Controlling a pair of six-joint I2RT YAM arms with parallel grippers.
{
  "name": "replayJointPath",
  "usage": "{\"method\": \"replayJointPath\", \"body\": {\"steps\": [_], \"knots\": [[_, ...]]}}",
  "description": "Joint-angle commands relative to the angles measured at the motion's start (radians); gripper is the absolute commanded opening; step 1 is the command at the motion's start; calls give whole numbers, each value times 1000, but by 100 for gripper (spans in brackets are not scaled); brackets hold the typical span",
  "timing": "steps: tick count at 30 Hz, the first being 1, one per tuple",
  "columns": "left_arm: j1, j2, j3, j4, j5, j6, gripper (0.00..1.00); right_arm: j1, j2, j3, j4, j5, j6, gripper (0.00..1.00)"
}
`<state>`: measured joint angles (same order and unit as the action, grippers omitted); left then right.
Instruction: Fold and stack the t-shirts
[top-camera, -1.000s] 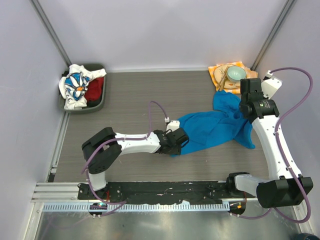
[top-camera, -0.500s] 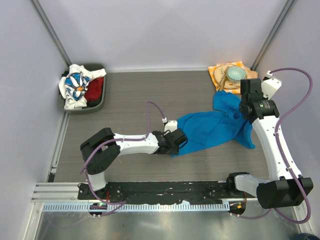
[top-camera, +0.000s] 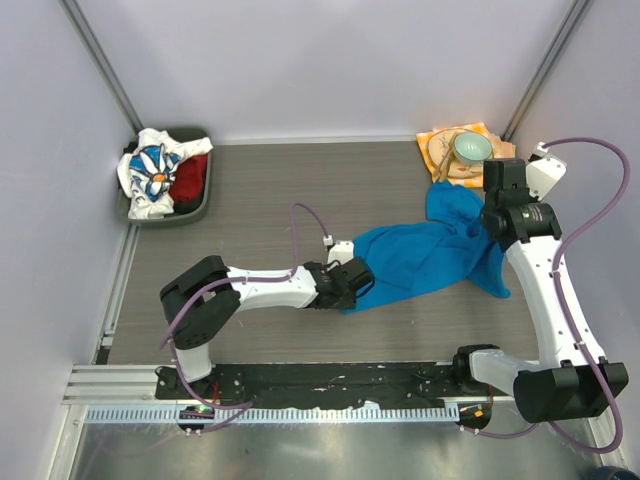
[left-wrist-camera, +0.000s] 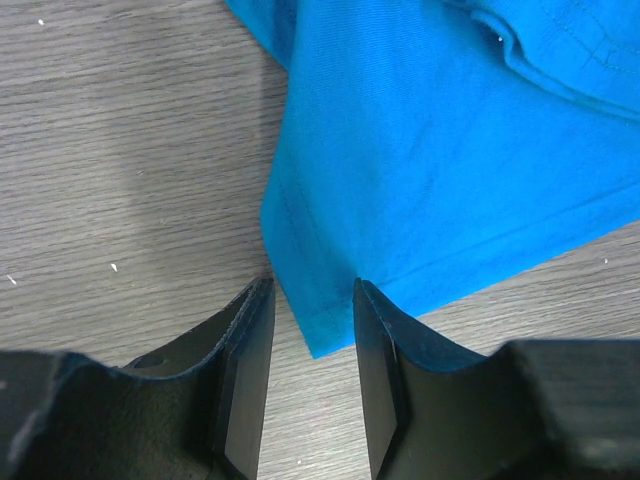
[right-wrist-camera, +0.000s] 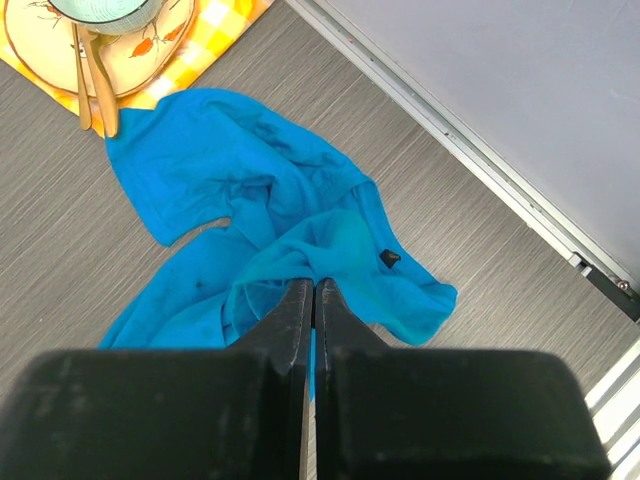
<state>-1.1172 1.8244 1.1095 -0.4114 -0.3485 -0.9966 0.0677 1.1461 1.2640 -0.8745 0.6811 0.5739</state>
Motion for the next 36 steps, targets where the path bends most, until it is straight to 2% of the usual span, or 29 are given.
{"method": "replayJointPath", "body": {"steps": [1,8,12,14,16,20,26,33,36], "knots": [[-1,131,-79,-101,98,-42,41,-3,-28,-2,39,3,-3,1],[-27,174,-45,-159,91,-40,42,-3,-37,-5,40,-5,-3,1],[-42,176,-11,-210,62,-45,61,-5,-40,-6,45,-18,-3,1],[-47,187,4,-228,59,-45,67,-3,-39,-5,45,-25,-3,1],[-55,194,19,-245,54,-46,67,-3,-40,-5,46,-29,-3,1],[-62,200,21,-254,55,-62,61,-5,-49,-11,52,-34,-5,1],[-70,181,-25,-265,55,-99,36,-3,-59,-17,57,-48,-3,1],[-87,205,-50,-262,74,-120,26,-5,-72,-18,57,-60,-5,1],[-92,211,-53,-265,82,-126,12,-3,-78,-20,57,-68,-5,1]]}}
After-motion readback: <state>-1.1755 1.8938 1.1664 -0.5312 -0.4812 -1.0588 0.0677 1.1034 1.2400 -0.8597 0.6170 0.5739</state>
